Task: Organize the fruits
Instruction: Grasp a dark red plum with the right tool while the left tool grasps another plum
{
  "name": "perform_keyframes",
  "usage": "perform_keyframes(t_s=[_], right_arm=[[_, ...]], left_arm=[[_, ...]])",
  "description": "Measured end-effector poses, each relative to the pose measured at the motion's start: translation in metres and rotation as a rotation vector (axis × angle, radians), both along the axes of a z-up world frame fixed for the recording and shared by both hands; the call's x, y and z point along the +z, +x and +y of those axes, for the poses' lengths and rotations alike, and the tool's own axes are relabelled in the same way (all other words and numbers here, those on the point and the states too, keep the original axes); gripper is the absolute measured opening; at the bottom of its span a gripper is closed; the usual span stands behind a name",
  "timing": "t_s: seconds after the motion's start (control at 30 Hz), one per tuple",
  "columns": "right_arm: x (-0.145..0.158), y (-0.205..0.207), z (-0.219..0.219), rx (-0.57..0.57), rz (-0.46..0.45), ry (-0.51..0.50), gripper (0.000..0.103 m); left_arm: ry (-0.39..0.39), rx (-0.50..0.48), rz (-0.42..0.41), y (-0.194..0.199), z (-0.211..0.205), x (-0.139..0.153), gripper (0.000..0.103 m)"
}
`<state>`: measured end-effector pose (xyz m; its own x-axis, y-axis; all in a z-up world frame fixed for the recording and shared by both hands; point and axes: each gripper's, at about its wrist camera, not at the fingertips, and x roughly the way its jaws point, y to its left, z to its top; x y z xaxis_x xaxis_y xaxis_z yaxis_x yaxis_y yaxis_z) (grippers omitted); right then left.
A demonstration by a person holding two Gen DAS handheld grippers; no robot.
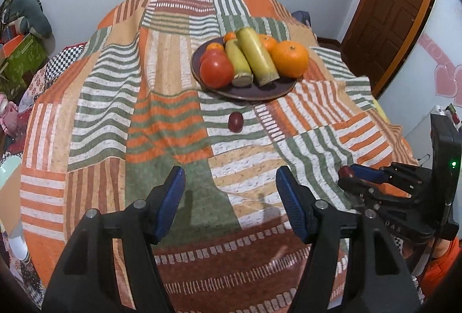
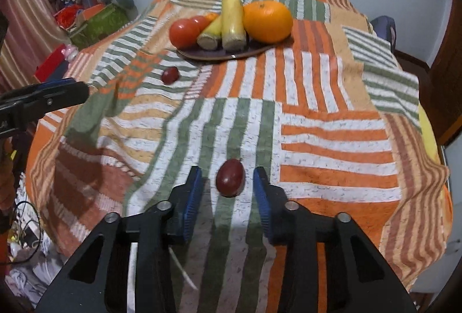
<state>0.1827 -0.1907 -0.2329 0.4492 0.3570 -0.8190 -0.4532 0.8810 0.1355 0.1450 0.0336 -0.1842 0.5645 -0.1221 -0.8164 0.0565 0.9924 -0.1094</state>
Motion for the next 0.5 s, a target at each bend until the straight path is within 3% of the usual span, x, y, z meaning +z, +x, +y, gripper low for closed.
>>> perform_keyframes(t_s=[0.1, 0.37, 0.5], right_arm=[[0.001, 0.0, -0.002, 0.016, -0.005, 0.02, 0.018], [0.015, 0.007, -0.004, 0.024, -0.041, 0.042, 0.018], [0.027, 0.017, -0.005, 0.019, -0.067, 0.06, 0.018]], left_arm=[[0.005, -0.002, 0.015, 0.005, -0.001, -0.008, 0.065], [0.025, -0.007, 0.035, 0.03, -0.006, -0.023, 0.065], [0.033, -0.012, 0.032, 0.048, -0.009, -0.027, 0.056]])
